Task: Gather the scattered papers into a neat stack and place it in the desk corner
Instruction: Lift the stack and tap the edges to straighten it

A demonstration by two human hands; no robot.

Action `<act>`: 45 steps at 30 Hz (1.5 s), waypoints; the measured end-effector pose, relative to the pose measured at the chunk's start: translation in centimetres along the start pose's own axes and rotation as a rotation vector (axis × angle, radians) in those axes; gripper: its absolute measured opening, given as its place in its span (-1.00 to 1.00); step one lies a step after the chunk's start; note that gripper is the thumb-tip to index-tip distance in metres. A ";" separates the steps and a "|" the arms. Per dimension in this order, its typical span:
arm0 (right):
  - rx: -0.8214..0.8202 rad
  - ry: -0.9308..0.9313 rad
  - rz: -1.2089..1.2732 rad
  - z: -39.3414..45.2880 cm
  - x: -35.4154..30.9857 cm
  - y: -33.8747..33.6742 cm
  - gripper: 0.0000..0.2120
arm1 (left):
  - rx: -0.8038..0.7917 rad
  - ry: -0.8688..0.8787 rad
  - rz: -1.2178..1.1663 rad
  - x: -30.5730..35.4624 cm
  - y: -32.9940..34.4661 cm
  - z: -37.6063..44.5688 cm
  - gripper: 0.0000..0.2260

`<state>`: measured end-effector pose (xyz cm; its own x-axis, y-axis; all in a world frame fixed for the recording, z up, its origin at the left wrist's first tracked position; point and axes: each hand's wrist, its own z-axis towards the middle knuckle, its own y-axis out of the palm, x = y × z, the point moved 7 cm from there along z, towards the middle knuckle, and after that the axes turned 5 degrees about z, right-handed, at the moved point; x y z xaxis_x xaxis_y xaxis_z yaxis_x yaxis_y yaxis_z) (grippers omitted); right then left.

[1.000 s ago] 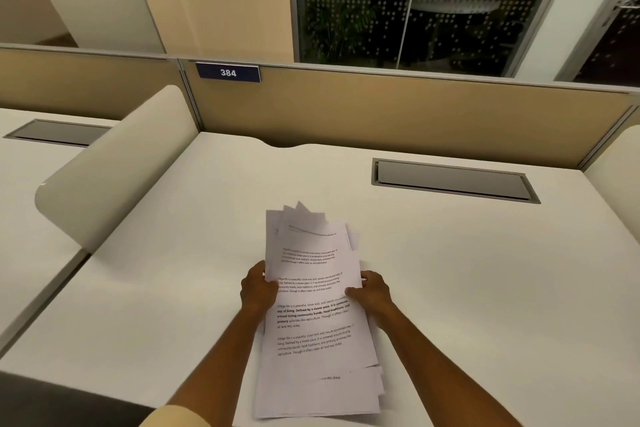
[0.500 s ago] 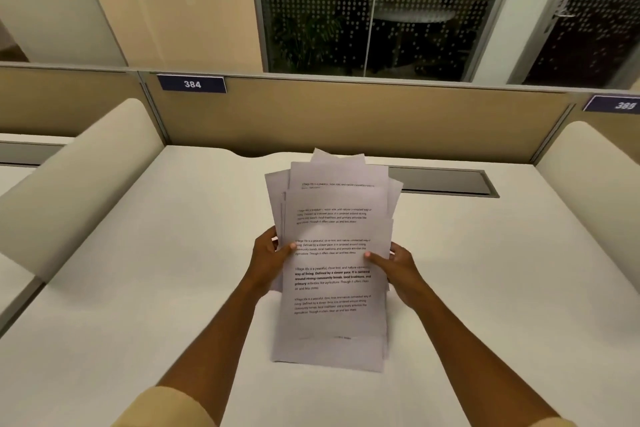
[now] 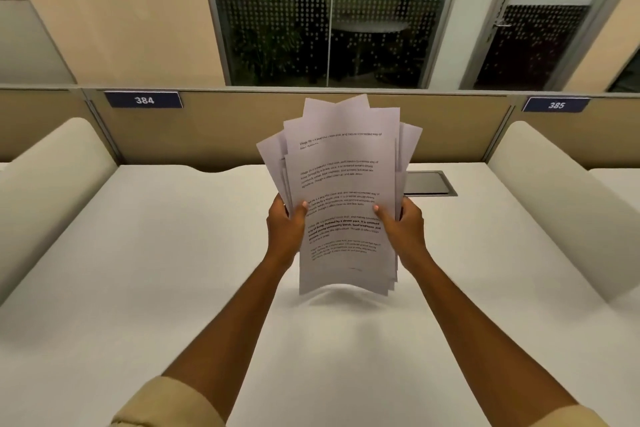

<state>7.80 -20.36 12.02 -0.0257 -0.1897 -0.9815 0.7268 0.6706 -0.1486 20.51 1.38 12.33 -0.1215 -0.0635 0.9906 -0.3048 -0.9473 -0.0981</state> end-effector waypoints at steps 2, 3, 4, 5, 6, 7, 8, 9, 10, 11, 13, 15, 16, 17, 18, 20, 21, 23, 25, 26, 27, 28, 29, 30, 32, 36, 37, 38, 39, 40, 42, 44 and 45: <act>0.025 -0.016 0.017 -0.3 0.2 -0.5 -0.68 | 0.008 0.019 0.013 0.0 0.4 -0.1 -0.72; 0.034 -0.018 0.033 -0.5 0.4 -0.7 -0.70 | 0.012 0.026 0.020 -0.1 0.5 -0.2 -0.72; 0.040 -0.017 0.049 -0.7 0.6 -0.9 -0.72 | 0.016 0.031 0.025 -0.3 0.6 -0.2 -0.72; 0.043 -0.015 0.062 -0.8 0.8 -1.0 -0.74 | 0.021 0.033 0.027 -0.5 0.8 -0.4 -0.73; 0.045 -0.011 0.069 -1.0 1.1 -1.1 -0.75 | 0.028 0.035 0.024 -0.7 0.8 -0.6 -0.75; 0.046 -0.004 0.074 -1.1 1.4 -1.2 -0.75 | 0.035 0.035 0.020 -1.0 1.0 -0.8 -0.76; 0.048 0.004 0.079 -1.2 1.7 -1.2 -0.75 | 0.044 0.037 0.016 -1.1 1.1 -1.0 -0.75; 0.051 0.013 0.085 -1.2 2.1 -1.2 -0.74 | 0.053 0.040 0.010 -1.3 1.2 -1.3 -0.74; 0.053 0.020 0.090 -1.2 2.4 -1.2 -0.72 | 0.062 0.044 0.003 -1.4 1.2 -1.5 -0.72; 0.053 0.025 0.092 -1.3 2.5 -1.2 -0.68 | 0.072 0.045 -0.005 -1.5 1.2 -1.8 -0.70; 0.044 0.028 0.098 -1.2 2.8 -1.2 -0.65 | 0.094 0.040 -0.012 -1.7 1.2 -2.1 -0.66; 0.034 0.031 0.107 -1.2 2.9 -1.2 -0.65 | 0.113 0.030 -0.017 -1.8 1.2 -2.3 -0.63; 0.031 0.033 0.111 -1.2 3.0 -1.2 -0.65 | 0.120 0.024 -0.019 -1.8 1.1 -2.4 -0.63; 0.029 0.035 0.116 -1.2 3.0 -1.2 -0.66 | 0.127 0.019 -0.020 -1.9 1.1 -2.5 -0.64; 0.027 0.038 0.123 -1.3 3.1 -1.2 -0.66 | 0.133 0.016 -0.019 -1.9 1.0 -2.6 -0.65; 0.019 0.047 0.135 -1.5 3.4 -1.1 -0.69 | 0.134 0.009 -0.013 -2.0 1.0 -2.8 -0.65; 0.013 0.056 0.140 -1.7 3.6 -1.0 -0.69 | 0.133 0.004 -0.013 -2.1 0.9 -2.9 -0.64; 0.005 0.075 0.153 -2.0 4.2 -0.9 -0.67 | 0.131 -0.001 -0.011 -2.4 0.9 -3.1 -0.62; 0.005 0.086 0.146 -2.3 4.7 -0.9 -0.62 | 0.128 -0.003 -0.002 -2.6 1.0 -3.3 -0.59; 0.004 0.086 0.139 -2.4 4.8 -0.9 -0.60 | 0.124 -0.005 -0.002 -2.7 1.0 -3.4 -0.58; 0.001 0.084 0.136 -2.5 4.9 -0.8 -0.58 | 0.120 -0.008 -0.005 -2.8 1.1 -3.5 -0.58; -0.004 0.082 0.134 -2.7 5.0 -0.8 -0.57 | 0.116 -0.008 -0.008 -2.9 1.1 -3.6 -0.58; -0.006 0.080 0.130 -2.7 4.9 -0.7 -0.56 | 0.113 -0.006 -0.005 -3.0 1.1 -3.6 -0.58; -0.007 0.077 0.125 -2.8 4.9 -0.7 -0.55 | 0.109 -0.003 0.002 -3.0 1.2 -3.6 -0.56; -0.006 0.069 0.124 -2.9 4.6 -0.6 -0.52 | 0.091 -0.001 0.019 -3.2 1.3 -3.6 -0.52; -0.003 0.063 0.142 -3.0 4.3 -0.5 -0.49 | 0.055 0.004 0.045 -3.4 1.7 -3.7 -0.52; -0.003 0.063 0.148 -3.0 4.3 -0.5 -0.49 | 0.048 0.003 0.046 -3.4 1.8 -3.7 -0.52; -0.003 0.064 0.154 -3.0 4.4 -0.5 -0.51 | 0.040 0.000 0.045 -3.4 1.8 -3.7 -0.53; -0.003 0.064 0.158 -3.0 4.5 -0.5 -0.52 | 0.031 -0.005 0.044 -3.5 2.0 -3.7 -0.53; -0.002 0.065 0.159 -3.0 4.6 -0.5 -0.53 | 0.017 -0.013 0.044 -3.6 2.1 -3.7 -0.53; -0.002 0.066 0.158 -3.1 4.8 -0.5 -0.54 | -0.030 -0.042 0.054 -3.9 2.6 -3.8 -0.50; 0.000 0.069 0.150 -3.3 5.0 -0.4 -0.55 | -0.081 -0.078 0.068 -4.5 3.0 -4.0 -0.44; 0.001 0.070 0.144 -3.4 5.1 -0.4 -0.55 | -0.101 -0.096 0.068 -4.9 3.1 -4.1 -0.43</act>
<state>5.05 -19.16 6.71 0.0312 -0.0410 -0.9987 0.7269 0.6867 -0.0055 16.31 0.03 6.77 -0.0557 -0.1609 0.9854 -0.3932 -0.9037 -0.1697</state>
